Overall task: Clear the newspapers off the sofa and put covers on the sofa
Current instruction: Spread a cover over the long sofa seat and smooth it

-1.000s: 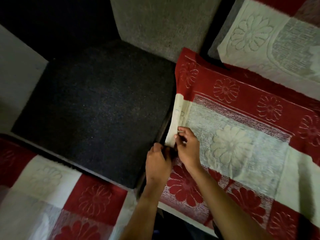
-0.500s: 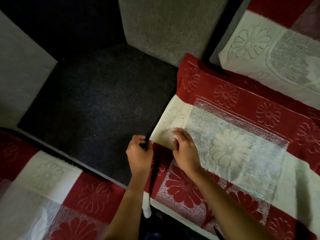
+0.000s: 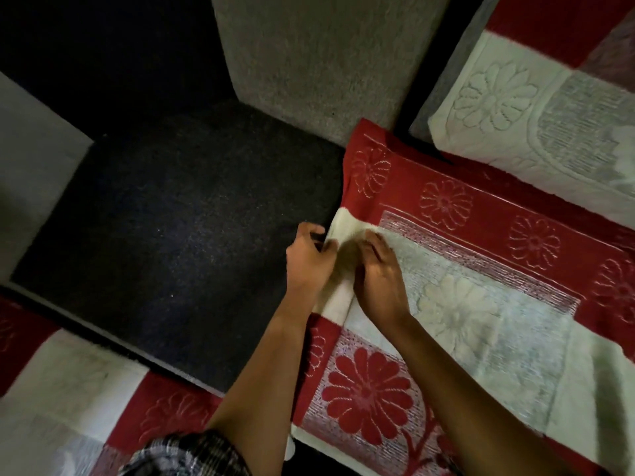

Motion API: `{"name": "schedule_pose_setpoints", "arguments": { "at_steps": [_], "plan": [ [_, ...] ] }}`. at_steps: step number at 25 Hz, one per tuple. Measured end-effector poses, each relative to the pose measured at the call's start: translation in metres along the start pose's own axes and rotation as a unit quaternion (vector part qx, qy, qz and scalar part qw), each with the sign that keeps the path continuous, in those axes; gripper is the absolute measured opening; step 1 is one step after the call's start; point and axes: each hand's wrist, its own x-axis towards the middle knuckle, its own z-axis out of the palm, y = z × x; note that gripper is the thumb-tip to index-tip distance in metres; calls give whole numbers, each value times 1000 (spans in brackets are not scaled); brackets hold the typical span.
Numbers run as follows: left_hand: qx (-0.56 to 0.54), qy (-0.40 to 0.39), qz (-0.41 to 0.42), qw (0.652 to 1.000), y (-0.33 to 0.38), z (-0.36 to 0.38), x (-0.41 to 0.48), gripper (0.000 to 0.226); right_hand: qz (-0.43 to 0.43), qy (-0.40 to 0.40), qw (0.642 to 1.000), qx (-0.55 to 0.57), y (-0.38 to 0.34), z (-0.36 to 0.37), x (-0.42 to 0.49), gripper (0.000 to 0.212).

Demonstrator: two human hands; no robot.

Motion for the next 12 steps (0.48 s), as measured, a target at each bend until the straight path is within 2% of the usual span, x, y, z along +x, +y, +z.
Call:
{"name": "schedule_pose_setpoints", "arguments": {
  "at_steps": [4,6,9,12],
  "plan": [
    [-104,-33,-12,994,25,11,38,37,-4,30,1000,3,7,-1,27,44],
    [-109,-21,36,993,33,16,55,37,-8,36,999,2,7,-1,40,46],
    [20,57,139,988,37,20,65,34,-5,41,999,2,8,1,51,52],
    [194,119,193,955,29,19,57,41,-19,40,999,-26,9,3,50,55]
  ]
}}
